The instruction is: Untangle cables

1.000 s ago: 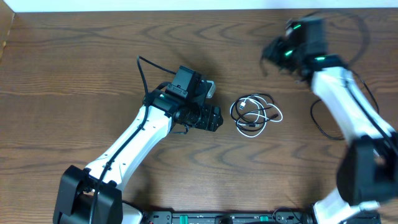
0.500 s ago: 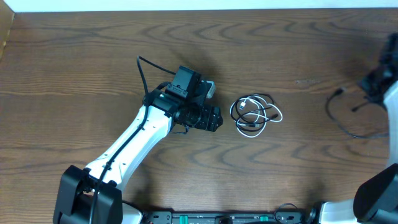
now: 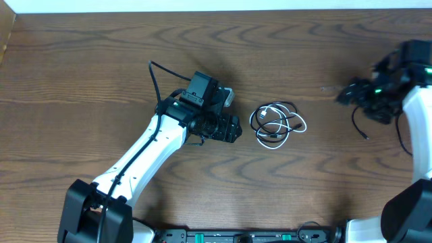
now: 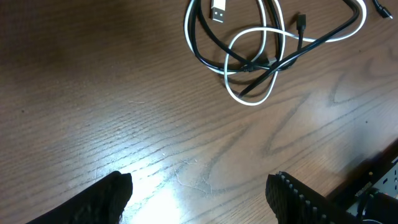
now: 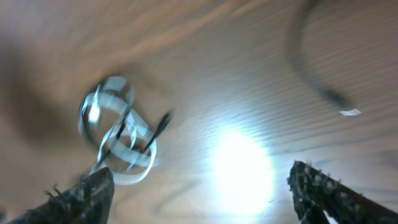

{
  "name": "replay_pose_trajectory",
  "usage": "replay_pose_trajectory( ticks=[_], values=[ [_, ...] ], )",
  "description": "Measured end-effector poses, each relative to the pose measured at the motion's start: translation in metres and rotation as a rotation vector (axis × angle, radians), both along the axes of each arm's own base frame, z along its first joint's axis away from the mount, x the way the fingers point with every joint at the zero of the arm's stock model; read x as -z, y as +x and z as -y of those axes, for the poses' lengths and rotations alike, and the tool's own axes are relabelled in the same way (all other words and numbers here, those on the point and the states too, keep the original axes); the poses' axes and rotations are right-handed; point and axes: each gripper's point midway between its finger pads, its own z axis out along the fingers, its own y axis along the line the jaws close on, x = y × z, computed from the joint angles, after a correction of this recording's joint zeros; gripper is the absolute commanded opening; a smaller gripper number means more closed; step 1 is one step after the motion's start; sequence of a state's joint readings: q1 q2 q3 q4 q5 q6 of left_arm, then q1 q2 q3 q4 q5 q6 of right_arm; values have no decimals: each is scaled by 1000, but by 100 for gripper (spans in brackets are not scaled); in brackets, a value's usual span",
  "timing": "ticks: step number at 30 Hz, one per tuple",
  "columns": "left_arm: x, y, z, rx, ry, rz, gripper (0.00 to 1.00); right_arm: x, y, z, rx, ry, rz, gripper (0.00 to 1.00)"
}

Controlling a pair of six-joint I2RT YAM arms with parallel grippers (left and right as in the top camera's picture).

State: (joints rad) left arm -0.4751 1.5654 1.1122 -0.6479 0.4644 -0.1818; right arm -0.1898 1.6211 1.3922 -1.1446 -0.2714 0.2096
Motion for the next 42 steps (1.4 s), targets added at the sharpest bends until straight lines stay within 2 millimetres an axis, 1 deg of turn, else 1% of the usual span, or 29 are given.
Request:
replay_pose_trajectory(
  ticks=[1, 3, 5, 6, 8, 10, 12, 14, 15, 17, 18, 19, 20, 21, 22, 24, 27, 28, 29, 30, 31, 32, 33, 34, 35, 36, 39, 40, 42],
  values=[
    [0, 0, 0, 0, 0, 1, 75, 2, -4, -15, -56, 16, -12, 77],
    [0, 1, 0, 0, -2, 4, 79, 13, -12, -40, -146, 36, -33, 76],
    [-2, 5, 2, -1, -12, 21, 83, 23, -14, -53, -195, 34, -35, 75],
    [-4, 7, 4, 1, -18, 35, 86, 32, -19, -63, -230, 33, -46, 74],
    [-7, 12, 7, 3, -34, 60, 87, 50, -22, -75, -276, 26, -39, 71],
    [-13, 22, 13, 5, -65, 106, 89, 66, -25, -81, -303, 19, -34, 61],
    [-21, 32, 21, 18, -95, 166, 89, 78, -21, -86, -319, 11, 7, 50],
    [-26, 36, 30, 49, -119, 214, 89, 89, -18, -91, -341, 3, 43, 45],
    [-29, 38, 36, 64, -131, 242, 89, 91, -16, -92, -342, 2, 55, 43],
    [-31, 40, 47, 98, -146, 281, 89, 93, -14, -93, -347, 0, 73, 36],
    [-30, 40, 52, 109, -147, 289, 89, 93, -11, -93, -346, -2, 84, 31],
    [-26, 41, 56, 119, -145, 293, 89, 92, -9, -93, -352, -4, 96, 17],
    [-20, 40, 61, 132, -140, 289, 89, 92, -8, -93, -353, -5, 101, 9],
    [-12, 40, 65, 141, -132, 280, 89, 92, -7, -94, -351, -4, 104, 3],
    [-6, 40, 68, 147, -129, 274, 89, 92, -7, -93, -346, -4, 104, 1],
    [8, 39, 74, 160, -120, 257, 89, 92, -7, -93, -349, -5, 105, 1],
    [23, 36, 84, 184, -114, 241, 89, 92, -7, -93, -350, -5, 104, 1],
    [31, 32, 92, 204, -114, 235, 88, 92, -7, -93, -350, -5, 104, 1],
    [33, 29, 96, 214, -115, 233, 88, 92, -7, -93, -349, -4, 102, 1],
    [35, 28, 100, 223, -117, 237, 82, 92, -8, -94, -349, -2, 98, 1],
    [39, 26, 102, 230, -115, 230, 69, 92, -9, -94, -350, 0, 96, 1],
    [46, 24, 104, 238, -107, 217, 45, 92, -9, -94, -349, 1, 94, 1],
    [55, 21, 104, 245, -95, 200, 35, 92, -9, -94, -349, 1, 93, 1],
    [59, 20, 103, 244, -89, 189, 26, 92, -10, -94, -349, 1, 93, 1],
    [62, 19, 102, 246, -80, 179, 14, 92, -10, -94, -349, 1, 93, 1],
    [64, 18, 100, 248, -73, 173, 8, 93, -10, -93, -347, -4, 92, 1],
    [66, 18, 90, 234, -56, 145, 8, 95, -8, -85, -328, -49, 85, 1],
    [66, 19, 80, 216, -42, 124, 7, 96, -8, -77, -303, -80, 74, 1],
    [60, 23, 52, 154, -14, 81, 7, 100, -10, -57, -229, -149, 39, 1]
  ],
)
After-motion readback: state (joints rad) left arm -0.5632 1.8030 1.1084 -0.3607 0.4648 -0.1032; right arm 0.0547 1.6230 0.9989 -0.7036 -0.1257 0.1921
